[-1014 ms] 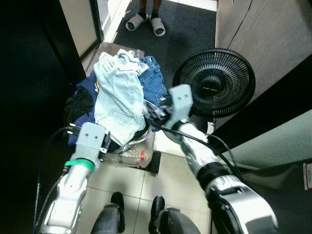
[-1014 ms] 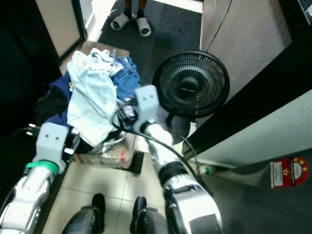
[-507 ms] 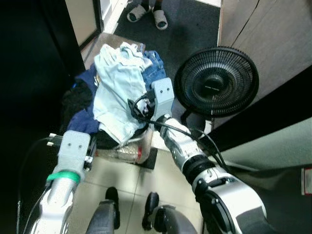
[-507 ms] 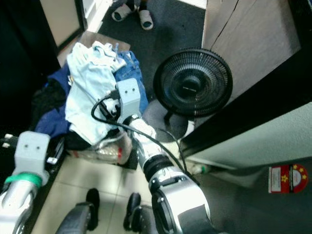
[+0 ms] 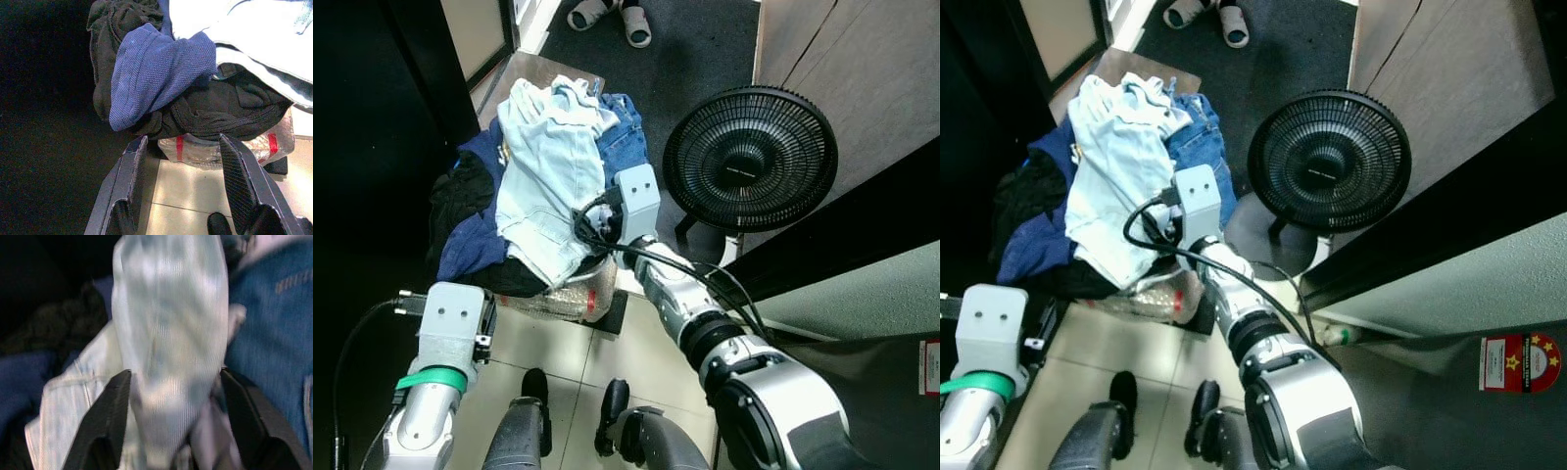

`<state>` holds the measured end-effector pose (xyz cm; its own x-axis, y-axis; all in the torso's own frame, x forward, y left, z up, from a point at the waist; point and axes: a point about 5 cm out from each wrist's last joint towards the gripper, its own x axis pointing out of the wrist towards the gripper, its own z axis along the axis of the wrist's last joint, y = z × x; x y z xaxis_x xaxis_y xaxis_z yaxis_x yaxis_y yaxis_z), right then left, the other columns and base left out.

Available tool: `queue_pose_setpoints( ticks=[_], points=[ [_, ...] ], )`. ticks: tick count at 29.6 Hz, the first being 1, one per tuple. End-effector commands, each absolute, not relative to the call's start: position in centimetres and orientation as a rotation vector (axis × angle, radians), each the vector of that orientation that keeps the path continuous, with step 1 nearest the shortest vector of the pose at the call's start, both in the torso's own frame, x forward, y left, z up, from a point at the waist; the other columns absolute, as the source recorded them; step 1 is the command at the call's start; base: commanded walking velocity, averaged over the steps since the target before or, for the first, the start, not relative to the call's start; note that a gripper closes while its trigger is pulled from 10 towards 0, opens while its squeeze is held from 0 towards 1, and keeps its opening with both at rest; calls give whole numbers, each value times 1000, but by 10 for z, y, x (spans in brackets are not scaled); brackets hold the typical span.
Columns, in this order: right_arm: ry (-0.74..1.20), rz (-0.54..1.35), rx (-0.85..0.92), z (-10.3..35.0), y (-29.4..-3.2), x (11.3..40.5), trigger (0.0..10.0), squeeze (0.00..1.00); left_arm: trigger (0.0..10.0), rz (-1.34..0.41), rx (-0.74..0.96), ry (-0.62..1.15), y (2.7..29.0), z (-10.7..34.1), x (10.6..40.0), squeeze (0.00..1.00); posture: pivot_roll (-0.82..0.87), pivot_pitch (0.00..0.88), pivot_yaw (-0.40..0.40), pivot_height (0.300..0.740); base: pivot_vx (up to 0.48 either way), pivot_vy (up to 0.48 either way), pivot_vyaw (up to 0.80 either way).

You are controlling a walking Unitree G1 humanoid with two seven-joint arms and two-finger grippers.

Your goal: Clothes washing

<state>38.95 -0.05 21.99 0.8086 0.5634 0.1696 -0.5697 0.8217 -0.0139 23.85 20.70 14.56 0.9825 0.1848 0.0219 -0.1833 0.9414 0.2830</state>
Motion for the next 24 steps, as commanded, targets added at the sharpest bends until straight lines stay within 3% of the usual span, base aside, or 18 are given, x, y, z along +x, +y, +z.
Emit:
queue_pose_setpoints(
  ticks=[1, 2, 9, 11, 18, 24],
  points=[
    [-143, 612, 74, 213, 4, 387, 2627, 0, 10000, 197, 284, 56, 209, 137, 232, 0, 330, 609, -171, 740, 0, 0, 0],
    [-155, 613, 85, 217, 5, 387, 0, 0, 10000, 202, 284, 56, 210, 137, 232, 0, 340, 605, -169, 740, 0, 0, 0],
    [-184, 626, 126, 225, 9, 387, 0, 0, 10000, 187, 269, 52, 212, 144, 228, 0, 340, 601, -168, 740, 0, 0, 0],
    [-177, 627, 120, 222, 7, 387, 0, 0, 10000, 5, 226, 95, 199, 144, 221, 0, 336, 600, -166, 740, 0, 0, 0],
    [-172, 621, 116, 220, 3, 388, 0, 0, 10000, -184, 147, 160, 184, 140, 211, 0, 326, 598, -164, 740, 0, 0, 0],
    [-175, 613, 115, 221, -1, 390, 0, 0, 10000, -135, 9, 103, 181, 149, 217, 0, 321, 596, -161, 740, 0, 0, 0]
  ],
)
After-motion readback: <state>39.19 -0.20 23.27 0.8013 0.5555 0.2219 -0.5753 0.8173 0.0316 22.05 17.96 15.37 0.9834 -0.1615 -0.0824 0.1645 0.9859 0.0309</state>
